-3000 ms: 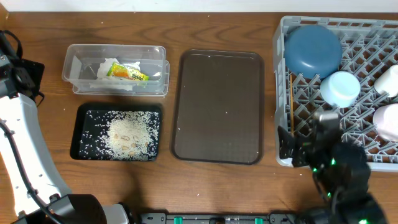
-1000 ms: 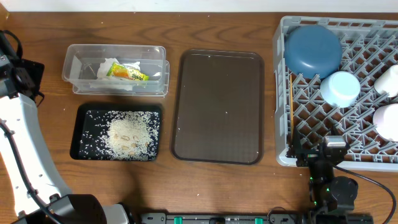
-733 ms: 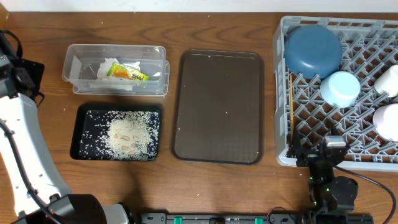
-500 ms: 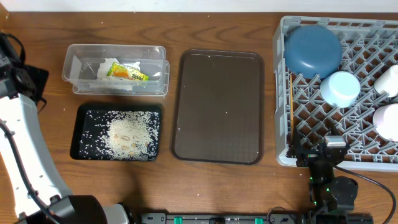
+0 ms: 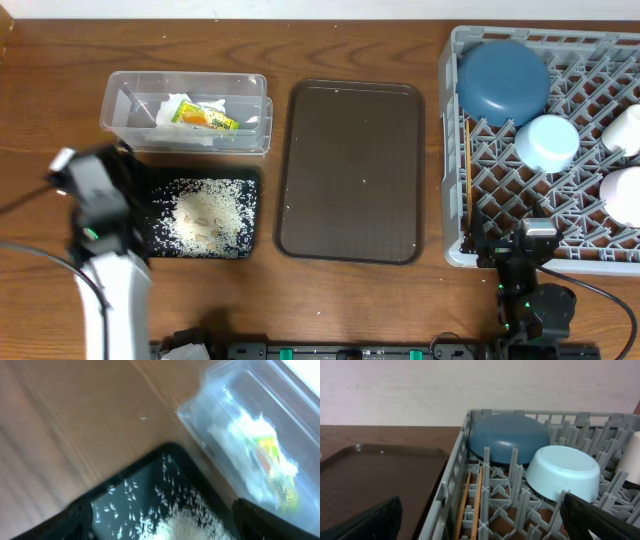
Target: Sort waste into correct bins and load items into the dishwasher rack
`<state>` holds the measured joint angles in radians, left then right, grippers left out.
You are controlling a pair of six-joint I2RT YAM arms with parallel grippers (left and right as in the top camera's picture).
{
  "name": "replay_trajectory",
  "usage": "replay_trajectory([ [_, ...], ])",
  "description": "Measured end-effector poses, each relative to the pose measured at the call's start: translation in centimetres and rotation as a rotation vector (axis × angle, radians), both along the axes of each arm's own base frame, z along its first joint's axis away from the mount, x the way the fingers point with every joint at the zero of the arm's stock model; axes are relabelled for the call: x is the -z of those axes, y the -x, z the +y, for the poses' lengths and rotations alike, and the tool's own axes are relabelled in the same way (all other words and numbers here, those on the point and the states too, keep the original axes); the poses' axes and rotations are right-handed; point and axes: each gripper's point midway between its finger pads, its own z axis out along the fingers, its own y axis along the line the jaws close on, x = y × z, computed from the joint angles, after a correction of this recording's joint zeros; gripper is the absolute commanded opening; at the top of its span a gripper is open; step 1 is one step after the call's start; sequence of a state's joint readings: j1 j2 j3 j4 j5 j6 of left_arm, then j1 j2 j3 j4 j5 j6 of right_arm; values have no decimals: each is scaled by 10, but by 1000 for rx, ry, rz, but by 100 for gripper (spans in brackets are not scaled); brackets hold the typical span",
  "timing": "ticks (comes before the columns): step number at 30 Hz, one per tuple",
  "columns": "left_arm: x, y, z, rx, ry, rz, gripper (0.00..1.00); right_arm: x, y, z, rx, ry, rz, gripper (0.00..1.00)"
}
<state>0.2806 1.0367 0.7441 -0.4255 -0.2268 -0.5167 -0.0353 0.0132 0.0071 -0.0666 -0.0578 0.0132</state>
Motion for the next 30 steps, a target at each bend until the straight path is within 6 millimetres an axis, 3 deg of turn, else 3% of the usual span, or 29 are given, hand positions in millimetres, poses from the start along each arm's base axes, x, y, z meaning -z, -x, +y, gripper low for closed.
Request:
replay_trajectory([
  [6,36,16,-33,142,-88,-201,92,0,0,0,0,0,1,99],
  [11,59,32,-43,172,-128,-329,92,0,0,0,0,0,0,99],
  [15,77,44,-51,200,-127,-337,92,0,0,0,0,0,0,99],
  [22,41,36,-77,359,-193,-454,92,0,0,0,0,0,2,99],
  [30,28,32,-107,523,-242,-490,92,0,0,0,0,0,2,99],
])
